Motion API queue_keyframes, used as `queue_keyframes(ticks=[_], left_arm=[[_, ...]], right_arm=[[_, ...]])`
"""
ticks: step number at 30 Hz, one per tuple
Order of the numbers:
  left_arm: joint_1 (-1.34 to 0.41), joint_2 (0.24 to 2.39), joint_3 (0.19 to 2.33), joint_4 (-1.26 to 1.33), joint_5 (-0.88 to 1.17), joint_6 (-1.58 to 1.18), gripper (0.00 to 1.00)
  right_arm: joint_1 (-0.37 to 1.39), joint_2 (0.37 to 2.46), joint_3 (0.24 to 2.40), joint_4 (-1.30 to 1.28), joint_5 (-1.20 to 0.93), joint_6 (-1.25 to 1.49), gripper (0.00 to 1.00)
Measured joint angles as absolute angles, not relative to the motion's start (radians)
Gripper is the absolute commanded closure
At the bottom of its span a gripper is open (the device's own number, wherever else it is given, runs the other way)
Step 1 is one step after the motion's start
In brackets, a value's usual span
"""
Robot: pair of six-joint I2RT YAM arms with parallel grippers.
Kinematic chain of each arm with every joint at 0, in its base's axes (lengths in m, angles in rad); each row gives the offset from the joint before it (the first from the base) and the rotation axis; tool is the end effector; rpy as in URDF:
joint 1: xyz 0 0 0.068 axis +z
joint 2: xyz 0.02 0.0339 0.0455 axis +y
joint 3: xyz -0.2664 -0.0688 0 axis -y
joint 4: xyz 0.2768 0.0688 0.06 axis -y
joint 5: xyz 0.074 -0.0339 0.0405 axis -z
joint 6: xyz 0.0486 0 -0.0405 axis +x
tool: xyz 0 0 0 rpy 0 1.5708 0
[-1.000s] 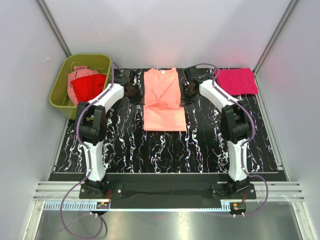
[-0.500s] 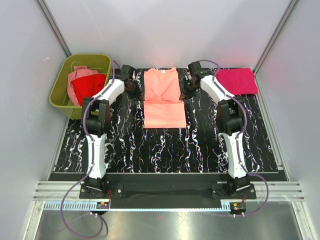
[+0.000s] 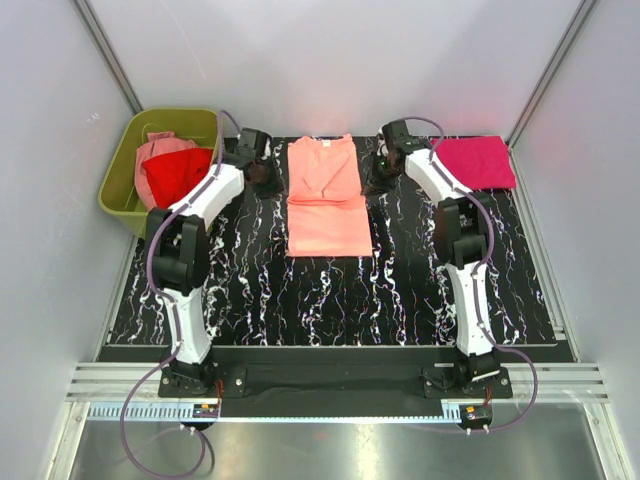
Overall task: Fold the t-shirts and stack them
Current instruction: Fold the tshirt
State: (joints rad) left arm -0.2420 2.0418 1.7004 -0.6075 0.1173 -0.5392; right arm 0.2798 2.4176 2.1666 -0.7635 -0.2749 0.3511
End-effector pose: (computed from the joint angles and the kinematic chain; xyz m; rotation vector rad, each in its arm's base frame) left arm 0.4773 -0.1237 0.2154 -0.3329 2.5516 -0.4545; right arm 0.5407 0.1691 0.1768 -0.0101 2.6396 0.5805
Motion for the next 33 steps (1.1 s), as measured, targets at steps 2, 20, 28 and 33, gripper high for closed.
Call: queue_keyframes(ticks=[2, 20, 28, 33], left_arm=[[-0.276, 1.991, 1.659, -0.581, 0.110, -0.543, 0.75], [-0.324, 2.200, 1.741, -0.576, 0.081, -0.546, 0.89], [-0.320, 2.243, 1.849, -0.580, 0.064, -0.539, 0.85], [-0.313, 2.283, 1.918, -0.591, 0.038, -0.531, 0.84]], right_arm=[[0.278, 2.387, 2.120, -0.760, -0.273, 0.352, 0.88], [0.279, 2.322, 1.988, -0.669, -0.327, 0.368, 0.94], [0.279, 2.409, 2.085, -0.676, -0.324, 0.371, 0.93], [0.276, 2.439, 2.149, -0.681, -0.321, 0.372, 0.89]])
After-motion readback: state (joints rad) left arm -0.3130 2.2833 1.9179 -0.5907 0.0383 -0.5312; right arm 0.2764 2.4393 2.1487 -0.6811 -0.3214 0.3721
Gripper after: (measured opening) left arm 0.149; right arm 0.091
